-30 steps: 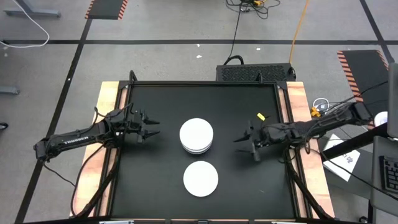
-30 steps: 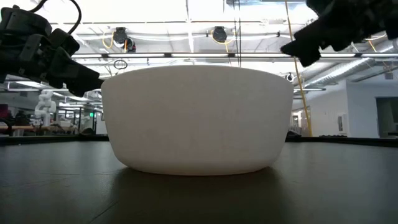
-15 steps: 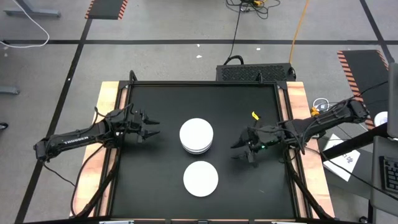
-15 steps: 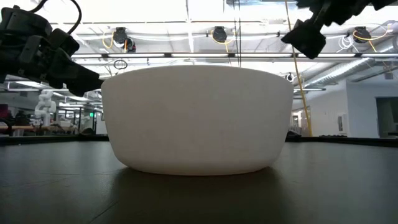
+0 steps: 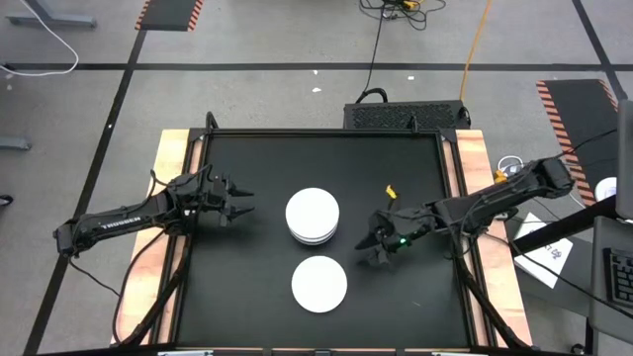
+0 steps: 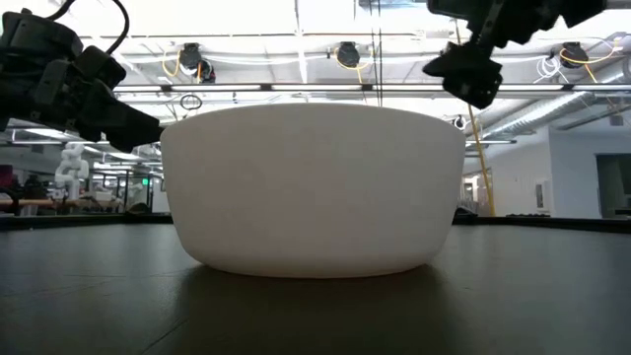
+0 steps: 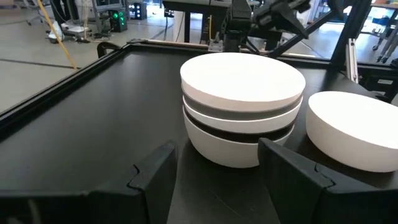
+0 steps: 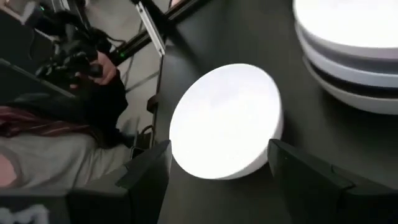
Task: Nest bowls inside each other
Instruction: Stack the white bowl on top of the white bowl
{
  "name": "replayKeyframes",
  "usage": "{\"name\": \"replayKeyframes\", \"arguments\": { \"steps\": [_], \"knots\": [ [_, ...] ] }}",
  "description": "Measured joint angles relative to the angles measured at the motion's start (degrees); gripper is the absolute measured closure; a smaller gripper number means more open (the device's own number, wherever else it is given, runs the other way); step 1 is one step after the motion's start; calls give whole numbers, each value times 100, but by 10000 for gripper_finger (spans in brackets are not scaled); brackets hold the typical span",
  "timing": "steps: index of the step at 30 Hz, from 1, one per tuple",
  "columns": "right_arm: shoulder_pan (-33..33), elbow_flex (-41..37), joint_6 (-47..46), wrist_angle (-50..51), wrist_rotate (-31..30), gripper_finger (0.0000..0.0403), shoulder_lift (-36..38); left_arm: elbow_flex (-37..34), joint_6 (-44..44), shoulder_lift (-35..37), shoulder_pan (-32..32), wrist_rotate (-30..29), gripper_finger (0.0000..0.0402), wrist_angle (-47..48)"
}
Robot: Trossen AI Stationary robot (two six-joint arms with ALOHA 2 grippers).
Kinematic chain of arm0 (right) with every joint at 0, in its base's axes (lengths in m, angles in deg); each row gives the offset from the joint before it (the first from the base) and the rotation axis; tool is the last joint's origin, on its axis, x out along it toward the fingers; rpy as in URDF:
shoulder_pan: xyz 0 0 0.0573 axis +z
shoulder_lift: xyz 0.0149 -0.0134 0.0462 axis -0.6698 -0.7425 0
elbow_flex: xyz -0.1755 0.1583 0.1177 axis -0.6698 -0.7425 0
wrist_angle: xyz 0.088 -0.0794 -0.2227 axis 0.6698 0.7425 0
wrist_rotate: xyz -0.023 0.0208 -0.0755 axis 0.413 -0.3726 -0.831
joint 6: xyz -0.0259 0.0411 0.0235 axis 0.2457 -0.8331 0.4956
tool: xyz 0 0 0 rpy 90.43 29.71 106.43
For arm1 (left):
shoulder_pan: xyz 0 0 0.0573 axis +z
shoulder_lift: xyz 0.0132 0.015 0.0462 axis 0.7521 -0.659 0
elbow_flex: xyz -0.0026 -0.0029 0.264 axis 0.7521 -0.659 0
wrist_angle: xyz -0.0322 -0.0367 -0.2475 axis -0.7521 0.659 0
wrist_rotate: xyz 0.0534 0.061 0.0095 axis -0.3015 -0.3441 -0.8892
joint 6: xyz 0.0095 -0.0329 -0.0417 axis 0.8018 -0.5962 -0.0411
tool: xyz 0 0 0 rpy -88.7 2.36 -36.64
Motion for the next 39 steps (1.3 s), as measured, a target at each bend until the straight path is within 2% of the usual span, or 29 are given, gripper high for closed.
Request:
{"name": "replayKeyframes", "arguments": {
  "steps": [3, 10, 14, 22, 39],
  "knots": [
    [79, 372, 43, 244, 101, 142, -387, 0, -22, 0, 0, 0, 179, 5],
    [156, 1472, 59, 2018, 25, 142, -1240, 2, -37, -1, -1, -4, 179, 8],
    [145, 1797, -6, 2447, -58, 142, -1648, 0, -17, -1, -2, -6, 179, 10],
    [110, 2095, -13, 2556, -39, 142, -2028, 0, -4, 0, -2, -13, 179, 11],
    [-21, 2093, -14, 2317, 106, 142, -2630, 0, -5, -2, -2, -11, 179, 12]
  ]
}}
